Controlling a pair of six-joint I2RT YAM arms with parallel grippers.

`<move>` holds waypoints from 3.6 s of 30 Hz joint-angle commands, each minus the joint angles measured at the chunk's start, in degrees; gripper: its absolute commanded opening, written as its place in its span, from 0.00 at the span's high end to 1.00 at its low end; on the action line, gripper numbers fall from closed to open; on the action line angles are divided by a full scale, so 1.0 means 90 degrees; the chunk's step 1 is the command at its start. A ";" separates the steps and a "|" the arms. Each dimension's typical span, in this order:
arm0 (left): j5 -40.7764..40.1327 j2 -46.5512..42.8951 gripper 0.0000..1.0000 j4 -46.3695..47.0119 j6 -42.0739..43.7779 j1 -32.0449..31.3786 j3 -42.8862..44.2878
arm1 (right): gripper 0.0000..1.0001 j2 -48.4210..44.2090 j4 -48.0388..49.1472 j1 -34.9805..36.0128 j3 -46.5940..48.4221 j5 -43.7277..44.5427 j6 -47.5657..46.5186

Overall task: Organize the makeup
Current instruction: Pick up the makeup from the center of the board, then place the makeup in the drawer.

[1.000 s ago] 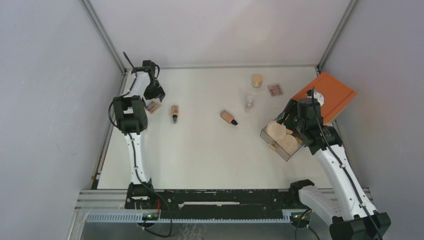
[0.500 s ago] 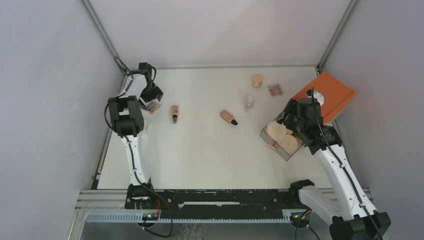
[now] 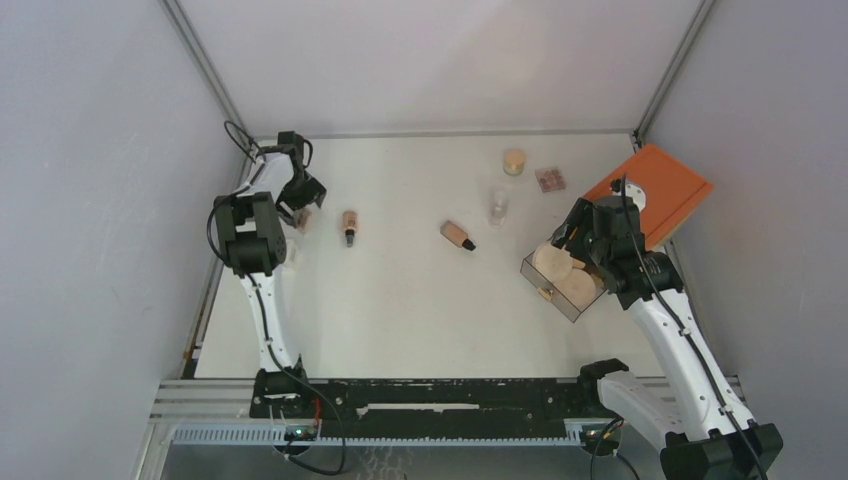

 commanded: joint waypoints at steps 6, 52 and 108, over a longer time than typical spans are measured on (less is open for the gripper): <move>0.0037 -0.0577 0.73 0.0179 -0.0241 0.0004 -0.0382 | 0.29 -0.0014 0.0201 0.0060 0.0260 0.0057 -0.0096; 0.8751 -0.5953 1.00 0.7413 -0.0128 -0.3344 -0.4284 | 0.15 0.0793 0.5028 0.1267 0.0285 -0.6199 0.1576; 0.6143 -0.5838 0.00 0.3841 0.1929 -0.3058 -0.3608 | 1.00 -0.1176 0.0497 -0.2273 -0.1276 -0.3062 0.1735</move>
